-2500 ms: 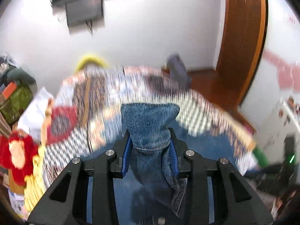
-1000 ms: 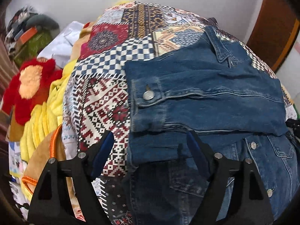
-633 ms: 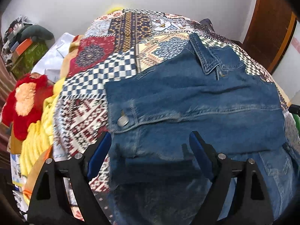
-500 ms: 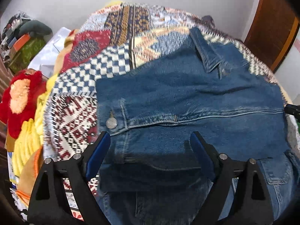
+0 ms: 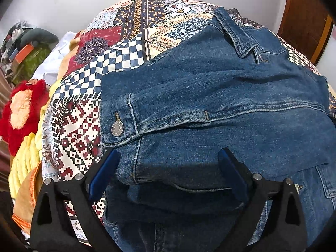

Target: Fold large clothes

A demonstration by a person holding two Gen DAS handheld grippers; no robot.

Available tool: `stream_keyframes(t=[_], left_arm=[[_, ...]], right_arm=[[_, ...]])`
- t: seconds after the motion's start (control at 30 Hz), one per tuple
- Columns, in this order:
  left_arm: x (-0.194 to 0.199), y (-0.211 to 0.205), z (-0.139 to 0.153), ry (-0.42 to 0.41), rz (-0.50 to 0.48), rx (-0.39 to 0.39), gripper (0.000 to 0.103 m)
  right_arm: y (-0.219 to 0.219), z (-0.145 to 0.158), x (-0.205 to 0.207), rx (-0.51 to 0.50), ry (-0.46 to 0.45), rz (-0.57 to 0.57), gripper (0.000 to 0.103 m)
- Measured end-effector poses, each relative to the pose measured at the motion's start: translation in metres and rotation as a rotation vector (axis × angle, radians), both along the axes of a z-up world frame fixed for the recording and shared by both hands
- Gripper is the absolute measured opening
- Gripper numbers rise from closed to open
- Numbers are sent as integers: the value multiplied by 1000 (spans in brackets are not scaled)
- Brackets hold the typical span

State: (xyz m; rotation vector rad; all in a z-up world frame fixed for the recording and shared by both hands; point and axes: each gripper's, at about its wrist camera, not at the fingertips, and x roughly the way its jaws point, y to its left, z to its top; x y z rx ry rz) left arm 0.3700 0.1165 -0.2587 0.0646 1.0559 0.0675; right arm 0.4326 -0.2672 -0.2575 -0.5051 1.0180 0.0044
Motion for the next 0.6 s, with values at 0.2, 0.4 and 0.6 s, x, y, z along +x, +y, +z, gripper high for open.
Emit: stream_keyframes(t=[0.2, 0.4, 0.6], left_arm=[[-9, 2, 14, -1, -9, 36, 96], [0, 44, 42, -50, 53, 37, 96], [36, 97, 30, 18, 162, -73, 96]], right_arm=[[-40, 16, 4, 274, 69, -89, 103], [-42, 52, 9, 443, 10, -55, 103], [-32, 49, 40, 569, 65, -63, 95]])
